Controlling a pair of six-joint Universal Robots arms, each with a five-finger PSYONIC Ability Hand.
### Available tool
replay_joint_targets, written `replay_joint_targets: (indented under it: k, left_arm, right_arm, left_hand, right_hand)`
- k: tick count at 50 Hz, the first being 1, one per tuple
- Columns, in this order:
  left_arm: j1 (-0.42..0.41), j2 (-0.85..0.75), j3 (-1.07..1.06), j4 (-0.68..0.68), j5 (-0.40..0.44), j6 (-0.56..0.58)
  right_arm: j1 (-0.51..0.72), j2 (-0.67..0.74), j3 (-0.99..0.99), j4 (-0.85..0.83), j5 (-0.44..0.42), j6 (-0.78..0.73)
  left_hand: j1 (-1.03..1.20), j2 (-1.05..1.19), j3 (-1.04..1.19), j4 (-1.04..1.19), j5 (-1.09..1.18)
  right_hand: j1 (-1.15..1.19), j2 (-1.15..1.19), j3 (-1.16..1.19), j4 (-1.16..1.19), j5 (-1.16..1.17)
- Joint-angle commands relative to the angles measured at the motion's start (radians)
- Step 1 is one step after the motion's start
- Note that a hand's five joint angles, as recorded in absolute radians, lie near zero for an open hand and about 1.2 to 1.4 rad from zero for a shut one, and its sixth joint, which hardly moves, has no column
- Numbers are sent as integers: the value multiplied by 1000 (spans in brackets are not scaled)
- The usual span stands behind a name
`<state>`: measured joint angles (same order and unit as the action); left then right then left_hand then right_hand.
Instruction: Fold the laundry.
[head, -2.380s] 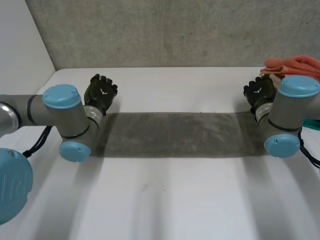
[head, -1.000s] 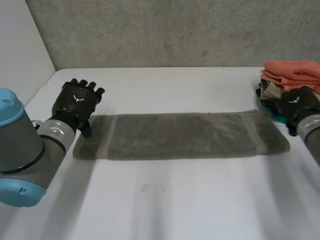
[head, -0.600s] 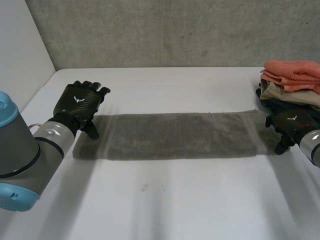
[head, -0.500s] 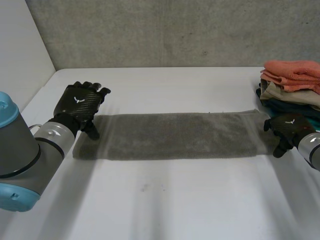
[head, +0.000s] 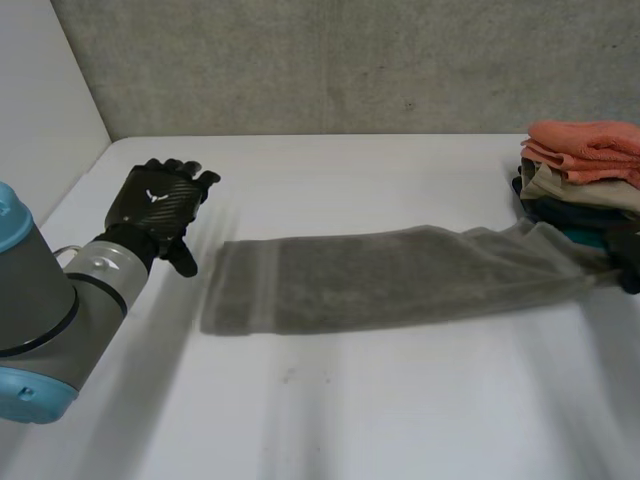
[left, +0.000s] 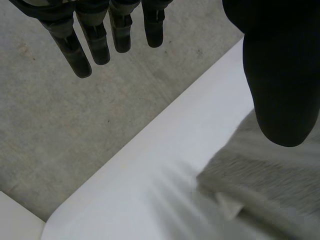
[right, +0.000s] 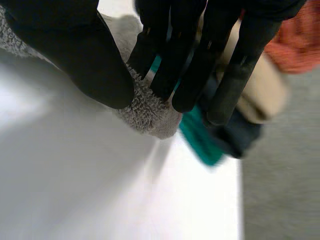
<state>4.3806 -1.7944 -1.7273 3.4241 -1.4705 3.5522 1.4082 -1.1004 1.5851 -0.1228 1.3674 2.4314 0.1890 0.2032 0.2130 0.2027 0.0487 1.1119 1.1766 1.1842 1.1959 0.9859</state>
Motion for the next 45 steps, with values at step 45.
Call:
replay_joint_targets:
  k: [45]
  left_arm:
    - [-18, 52, -2, 14, -4, -1]
  right_arm:
    - [782, 47, -90, -97, 107, 279]
  left_hand:
    - [-15, -29, -38, -28, -49]
  right_hand:
    - [-937, -1002, -1010, -1021, -986]
